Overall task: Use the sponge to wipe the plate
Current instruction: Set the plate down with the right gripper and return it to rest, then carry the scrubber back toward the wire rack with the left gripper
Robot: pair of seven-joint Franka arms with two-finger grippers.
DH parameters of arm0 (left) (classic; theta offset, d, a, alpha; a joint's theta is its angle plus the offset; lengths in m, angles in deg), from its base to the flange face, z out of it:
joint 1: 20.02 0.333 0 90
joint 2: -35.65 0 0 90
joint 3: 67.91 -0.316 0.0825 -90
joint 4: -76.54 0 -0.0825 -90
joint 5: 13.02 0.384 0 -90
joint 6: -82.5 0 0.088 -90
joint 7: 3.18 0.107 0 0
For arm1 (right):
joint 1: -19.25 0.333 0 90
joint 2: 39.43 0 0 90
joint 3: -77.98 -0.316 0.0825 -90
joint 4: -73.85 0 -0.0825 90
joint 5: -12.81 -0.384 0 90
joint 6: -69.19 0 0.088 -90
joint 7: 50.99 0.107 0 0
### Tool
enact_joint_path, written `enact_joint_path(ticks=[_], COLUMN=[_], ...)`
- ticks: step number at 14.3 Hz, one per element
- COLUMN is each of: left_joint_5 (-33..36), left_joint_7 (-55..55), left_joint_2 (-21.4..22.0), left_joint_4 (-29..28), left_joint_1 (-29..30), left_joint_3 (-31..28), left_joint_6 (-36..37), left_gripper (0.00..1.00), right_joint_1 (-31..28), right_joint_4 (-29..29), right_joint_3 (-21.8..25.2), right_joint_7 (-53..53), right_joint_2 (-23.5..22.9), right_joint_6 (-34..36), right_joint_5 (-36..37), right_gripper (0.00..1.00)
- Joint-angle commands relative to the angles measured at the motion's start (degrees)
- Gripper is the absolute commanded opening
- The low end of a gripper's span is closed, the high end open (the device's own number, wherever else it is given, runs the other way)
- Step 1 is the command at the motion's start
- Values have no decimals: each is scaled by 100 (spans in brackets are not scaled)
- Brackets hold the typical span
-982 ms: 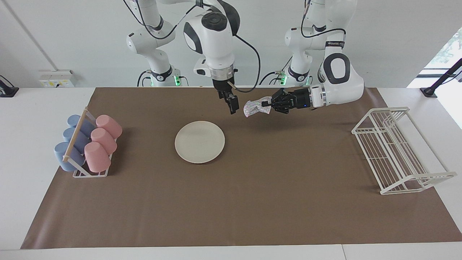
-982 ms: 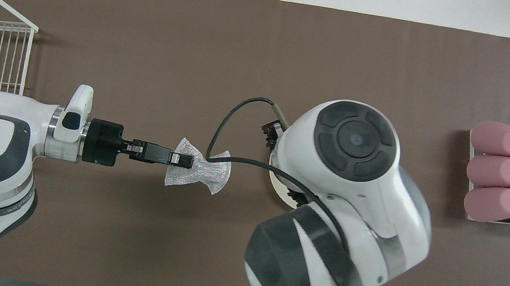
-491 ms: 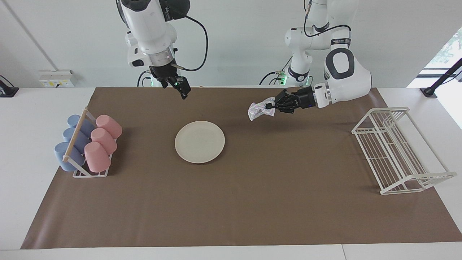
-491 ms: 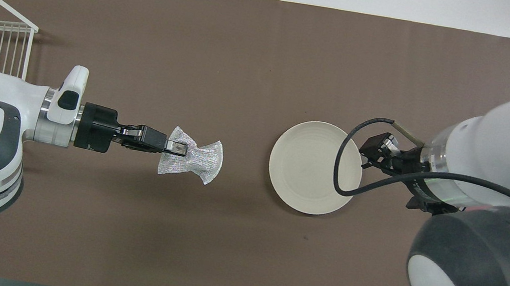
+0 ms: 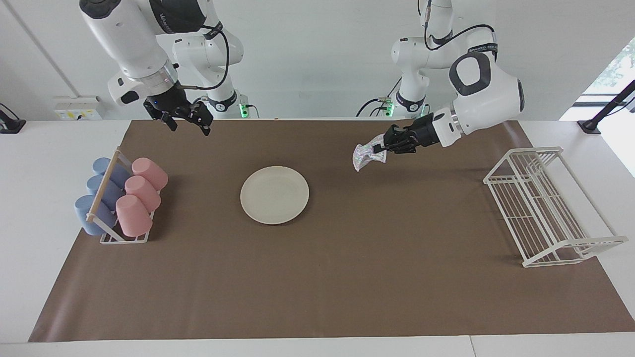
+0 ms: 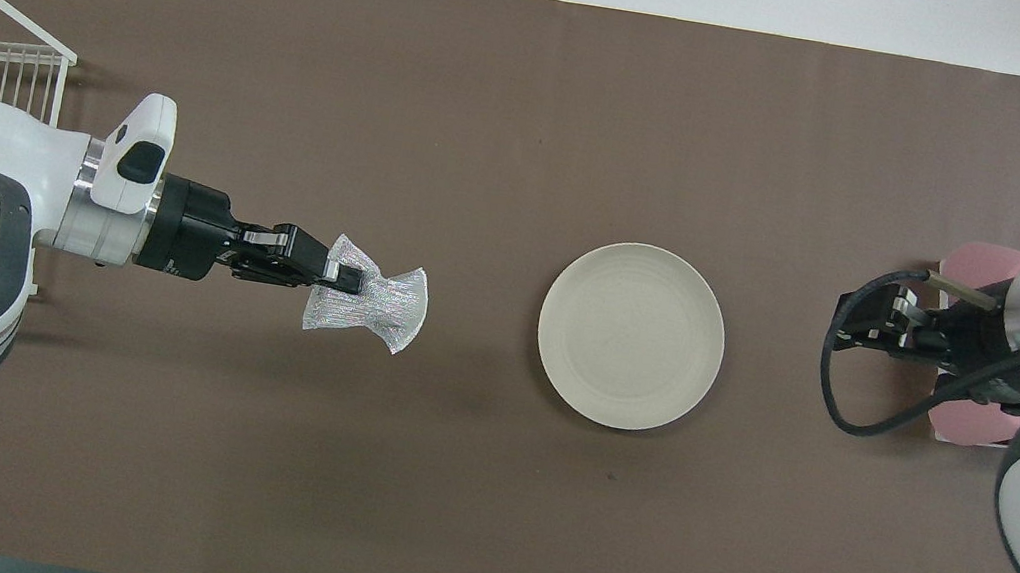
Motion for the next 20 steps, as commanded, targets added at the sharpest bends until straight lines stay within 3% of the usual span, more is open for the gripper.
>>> enact_joint_path(ticks=[1, 5, 8, 18, 20], left_joint_5=[990, 2634, 3672, 6810, 7486], left_joint_7=[-885, -1941, -2250, -2418, -2539], left_joint_2=[-80, -71, -80, -89, -272], left_joint_4=[432, 732, 978, 1172, 1180], left_joint_1=[-316, -694, -809, -914, -985], left_joint_3=[-36, -36, -27, 148, 149], left_joint_6=[-32, 204, 731, 2015, 2287], left_gripper=[0, 0, 0, 0, 0], right_joint_1=[-74, -118, -153, -337, -373], right_joint_4=[-29, 41, 849, 666, 692], right_joint_3=[-72, -46, -55, -37, -37], right_joint_7=[-638, -1193, -1439, -1545, -1686], right_joint_2=[15, -168, -871, -714, -723], right_joint_6=[-83, -284, -180, 48, 23], right_joint_5=[233, 471, 401, 489, 497], right_gripper=[100, 100, 100, 100, 100])
